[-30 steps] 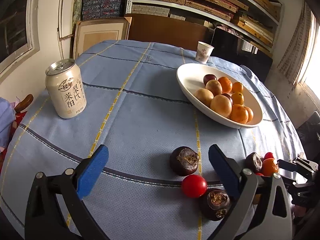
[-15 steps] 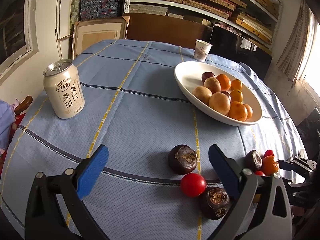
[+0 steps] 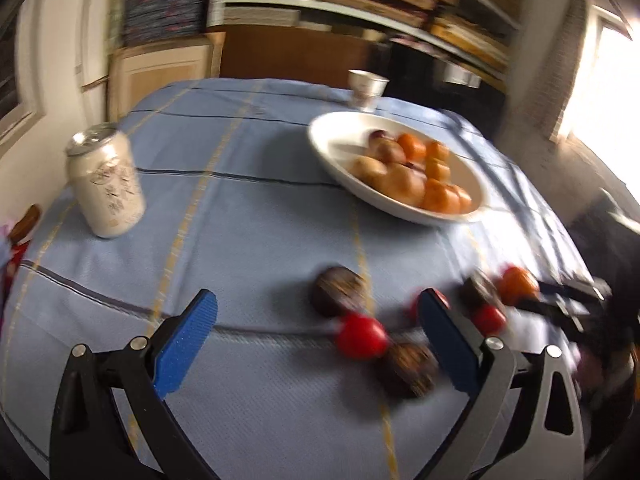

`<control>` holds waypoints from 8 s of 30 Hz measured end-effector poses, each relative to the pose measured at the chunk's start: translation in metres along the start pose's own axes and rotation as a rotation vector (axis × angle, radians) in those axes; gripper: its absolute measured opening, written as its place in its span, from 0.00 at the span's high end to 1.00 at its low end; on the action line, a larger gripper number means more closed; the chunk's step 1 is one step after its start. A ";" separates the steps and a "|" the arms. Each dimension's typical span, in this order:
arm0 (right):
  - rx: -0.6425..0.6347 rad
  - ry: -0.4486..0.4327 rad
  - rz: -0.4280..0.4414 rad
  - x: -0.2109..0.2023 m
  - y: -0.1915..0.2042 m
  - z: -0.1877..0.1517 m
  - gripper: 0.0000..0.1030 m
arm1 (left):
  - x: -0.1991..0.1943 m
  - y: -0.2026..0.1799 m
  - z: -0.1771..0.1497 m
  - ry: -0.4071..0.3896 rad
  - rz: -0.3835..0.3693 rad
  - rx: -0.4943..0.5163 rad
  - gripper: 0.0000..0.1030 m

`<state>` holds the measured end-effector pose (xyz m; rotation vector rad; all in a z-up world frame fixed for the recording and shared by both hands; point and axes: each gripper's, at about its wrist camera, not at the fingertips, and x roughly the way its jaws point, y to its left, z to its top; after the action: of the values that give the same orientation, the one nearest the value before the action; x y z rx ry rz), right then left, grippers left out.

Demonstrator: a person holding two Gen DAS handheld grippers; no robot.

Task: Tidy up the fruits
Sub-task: 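Grasp an orange with the right tool while the left tool grasps a dark brown fruit, then carry the orange and brown fruit onto the white plate and open both tools, then lower the open right tool around a red tomato while the left tool approaches another red tomato, then close the right tool on its red tomato while the left tool grasps another red tomato, then carry both red tomatoes over the white plate and open both tools, then move the right tool to a dark purple fruit while the left tool approaches a dark brown fruit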

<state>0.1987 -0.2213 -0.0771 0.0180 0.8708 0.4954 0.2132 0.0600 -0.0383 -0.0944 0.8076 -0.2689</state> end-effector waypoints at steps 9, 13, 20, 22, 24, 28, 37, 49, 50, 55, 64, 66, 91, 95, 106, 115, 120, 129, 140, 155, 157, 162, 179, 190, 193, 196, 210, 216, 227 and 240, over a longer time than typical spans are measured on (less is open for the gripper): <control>-0.002 -0.004 -0.005 -0.001 0.002 0.000 0.56 | 0.011 -0.047 -0.037 0.135 -0.101 0.107 0.23; -0.009 -0.022 0.006 -0.006 0.004 0.000 0.57 | 0.025 -0.050 -0.033 0.167 -0.105 0.089 0.36; -0.053 -0.009 -0.010 -0.006 0.012 -0.003 0.57 | 0.031 -0.049 -0.031 0.174 -0.075 0.076 0.36; -0.061 -0.007 -0.015 -0.006 0.013 -0.003 0.56 | 0.031 -0.047 -0.030 0.173 -0.077 0.061 0.36; -0.055 0.016 0.002 -0.002 0.013 -0.004 0.55 | 0.032 -0.045 -0.028 0.172 -0.078 0.054 0.36; -0.067 0.041 0.014 0.005 0.018 -0.006 0.55 | 0.034 -0.048 -0.027 0.172 -0.073 0.066 0.36; -0.021 0.035 0.012 0.002 0.010 -0.006 0.56 | 0.034 -0.047 -0.027 0.172 -0.074 0.060 0.50; -0.023 0.032 0.007 0.001 0.011 -0.007 0.56 | 0.028 -0.054 -0.032 0.170 -0.044 0.090 0.58; -0.025 0.031 0.005 0.001 0.011 -0.007 0.56 | 0.029 -0.056 -0.033 0.178 -0.033 0.100 0.57; -0.029 0.030 0.002 0.001 0.011 -0.006 0.56 | 0.031 -0.062 -0.035 0.188 0.000 0.138 0.57; 0.014 -0.011 0.040 -0.012 0.004 -0.003 0.56 | 0.018 -0.061 -0.022 0.168 -0.005 0.148 0.57; 0.038 -0.024 0.061 -0.019 0.001 0.005 0.56 | 0.008 -0.062 -0.008 0.143 -0.029 0.167 0.57; 0.144 -0.215 -0.198 0.012 -0.032 0.109 0.04 | 0.070 -0.067 0.136 -0.043 0.123 0.157 0.04; 0.124 -0.266 -0.205 -0.015 -0.024 0.096 0.03 | 0.044 -0.070 0.111 -0.072 0.171 0.171 0.04; 0.155 -0.125 -0.163 -0.015 -0.026 0.029 0.03 | 0.003 -0.042 0.025 -0.060 0.104 0.039 0.04; 0.071 -0.033 -0.180 -0.003 -0.013 0.014 0.27 | -0.006 -0.013 -0.006 -0.070 0.087 -0.094 0.04; 0.017 0.007 -0.197 0.007 -0.002 0.009 0.29 | -0.002 -0.028 -0.007 -0.054 0.102 -0.013 0.04; 0.012 0.036 -0.187 0.015 -0.002 0.006 0.56 | 0.001 -0.032 -0.007 -0.042 0.120 0.012 0.04; 0.051 0.062 -0.207 0.023 -0.011 0.006 0.60 | 0.006 -0.040 -0.009 -0.028 0.140 0.055 0.04; 0.080 0.051 -0.175 0.020 -0.015 0.007 0.74 | 0.027 -0.030 -0.012 0.077 0.072 0.014 0.31; 0.082 0.052 -0.173 0.020 -0.014 0.006 0.74 | 0.030 -0.030 -0.012 0.090 0.061 0.011 0.36; 0.081 0.051 -0.166 0.019 -0.013 0.006 0.74 | 0.035 -0.029 -0.013 0.108 0.056 0.010 0.43; 0.080 0.051 -0.164 0.019 -0.013 0.006 0.74 | 0.045 -0.031 -0.015 0.146 0.052 0.008 0.55; 0.090 0.047 -0.157 0.018 -0.014 0.005 0.74 | 0.044 -0.028 -0.014 0.140 0.048 -0.016 0.69; 0.108 0.027 -0.151 0.013 -0.017 0.004 0.74 | 0.038 -0.027 -0.014 0.125 0.032 -0.024 0.69; 0.145 0.012 -0.110 0.006 -0.022 0.001 0.74 | 0.027 -0.026 -0.013 0.096 -0.011 -0.031 0.69; 0.115 -0.151 -0.077 -0.024 -0.009 0.075 0.75 | 0.000 -0.050 0.076 -0.036 -0.052 0.078 0.69; 0.134 -0.186 -0.119 0.022 -0.025 0.107 0.75 | 0.052 -0.071 0.118 -0.004 -0.077 0.117 0.69; 0.070 -0.162 -0.233 0.049 -0.031 0.108 0.59 | 0.088 -0.095 0.132 -0.060 0.017 0.177 0.26; 0.049 -0.136 -0.184 0.027 -0.010 0.068 0.41 | 0.043 0.007 0.080 -0.076 0.141 -0.119 0.05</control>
<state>0.2671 -0.2061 -0.0546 0.0160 0.7432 0.2967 0.3006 0.0538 -0.0149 -0.1577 0.7501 -0.0839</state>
